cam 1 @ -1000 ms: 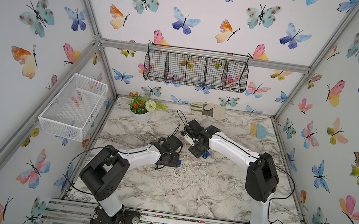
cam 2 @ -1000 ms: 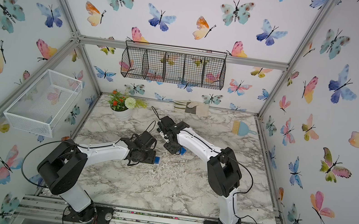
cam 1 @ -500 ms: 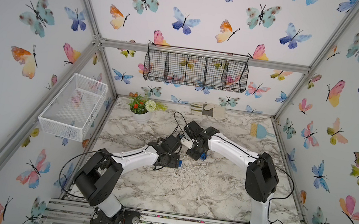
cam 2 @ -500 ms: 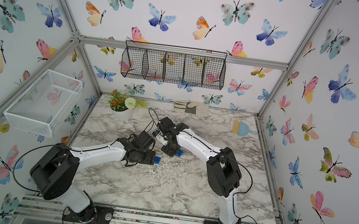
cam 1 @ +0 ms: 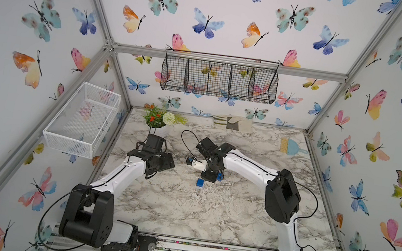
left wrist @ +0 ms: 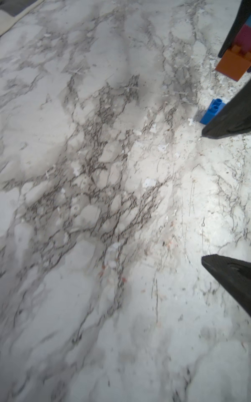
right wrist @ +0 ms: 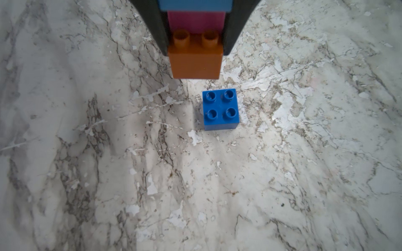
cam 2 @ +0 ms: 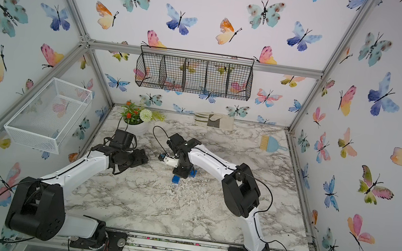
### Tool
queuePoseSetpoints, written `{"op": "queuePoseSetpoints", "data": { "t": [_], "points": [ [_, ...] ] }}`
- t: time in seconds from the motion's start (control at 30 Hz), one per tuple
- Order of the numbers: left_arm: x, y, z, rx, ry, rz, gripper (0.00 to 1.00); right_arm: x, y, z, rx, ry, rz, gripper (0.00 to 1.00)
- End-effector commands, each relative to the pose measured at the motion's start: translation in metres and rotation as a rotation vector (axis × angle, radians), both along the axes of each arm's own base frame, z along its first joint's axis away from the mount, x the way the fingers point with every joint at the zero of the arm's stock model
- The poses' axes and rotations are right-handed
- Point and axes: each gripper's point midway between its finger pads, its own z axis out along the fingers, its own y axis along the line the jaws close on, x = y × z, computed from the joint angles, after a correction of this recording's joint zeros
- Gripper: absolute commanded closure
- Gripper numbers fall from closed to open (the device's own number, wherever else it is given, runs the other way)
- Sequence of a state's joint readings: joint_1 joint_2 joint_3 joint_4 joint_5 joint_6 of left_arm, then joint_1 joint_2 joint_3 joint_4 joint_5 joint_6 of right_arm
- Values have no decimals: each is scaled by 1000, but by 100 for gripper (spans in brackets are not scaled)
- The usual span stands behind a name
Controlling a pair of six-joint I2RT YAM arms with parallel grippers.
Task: Assemble the letter y with lego
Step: Assemble the lego brick with the lego brick.
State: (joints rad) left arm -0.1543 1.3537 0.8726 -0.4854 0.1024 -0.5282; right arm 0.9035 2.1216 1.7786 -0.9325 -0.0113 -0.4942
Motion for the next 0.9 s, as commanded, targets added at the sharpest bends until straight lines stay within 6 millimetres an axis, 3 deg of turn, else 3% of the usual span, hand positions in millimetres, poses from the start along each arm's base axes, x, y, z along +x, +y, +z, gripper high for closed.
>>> {"op": "queuePoseSetpoints", "data": {
  "t": [0.0,0.37,0.87],
  "points": [
    [-5,11,6,-42,2,-16,15,-8,1,-4,-26,40,28,84],
    [-6,42,-9,-61,29,27,16,-13,5,-17,-56,58,37,84],
    [-5,47,-8,-94,19,43,16,-18,5,-32,-96,95,27,84]
  ]
}}
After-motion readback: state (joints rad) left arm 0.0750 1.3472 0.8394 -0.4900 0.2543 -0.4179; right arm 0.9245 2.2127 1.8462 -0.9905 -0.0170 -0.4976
